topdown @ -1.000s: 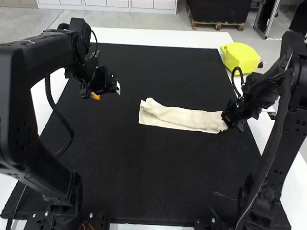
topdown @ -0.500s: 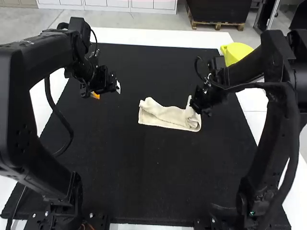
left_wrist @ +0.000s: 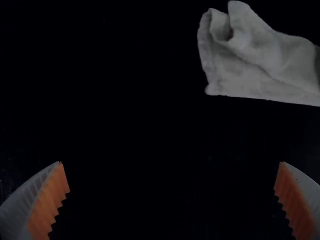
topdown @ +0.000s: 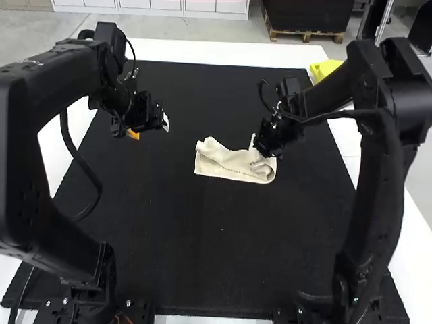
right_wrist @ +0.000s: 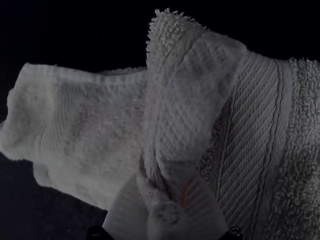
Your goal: Fold the towel.
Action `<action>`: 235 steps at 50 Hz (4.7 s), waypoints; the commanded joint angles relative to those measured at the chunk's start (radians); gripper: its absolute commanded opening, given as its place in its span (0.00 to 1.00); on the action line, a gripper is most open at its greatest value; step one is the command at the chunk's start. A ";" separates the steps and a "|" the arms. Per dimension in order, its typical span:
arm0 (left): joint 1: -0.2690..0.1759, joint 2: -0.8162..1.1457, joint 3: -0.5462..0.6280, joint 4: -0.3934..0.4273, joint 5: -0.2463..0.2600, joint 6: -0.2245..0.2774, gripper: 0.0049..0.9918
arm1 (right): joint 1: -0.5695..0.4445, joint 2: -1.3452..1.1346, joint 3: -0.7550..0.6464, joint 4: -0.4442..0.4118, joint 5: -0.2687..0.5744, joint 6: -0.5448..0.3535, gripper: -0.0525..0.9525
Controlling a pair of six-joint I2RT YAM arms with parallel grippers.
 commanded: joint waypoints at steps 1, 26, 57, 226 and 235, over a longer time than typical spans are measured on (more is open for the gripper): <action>0.011 -0.044 0.050 -0.013 0.015 -0.004 0.98 | 0.060 0.028 0.061 0.004 -0.007 0.010 0.03; 0.048 -0.103 0.035 -0.065 0.018 -0.004 0.98 | 0.164 0.198 0.254 0.003 -0.007 0.008 0.03; 0.051 -0.110 0.022 -0.065 0.023 -0.004 0.98 | 0.248 0.195 0.315 -0.014 -0.024 0.033 0.03; 0.043 -0.124 0.030 -0.066 0.029 -0.004 0.98 | 0.322 0.221 0.306 -0.069 -0.049 0.054 0.03; 0.046 -0.124 0.028 -0.066 0.029 -0.004 0.98 | 0.339 0.238 0.315 -0.062 -0.049 0.057 0.03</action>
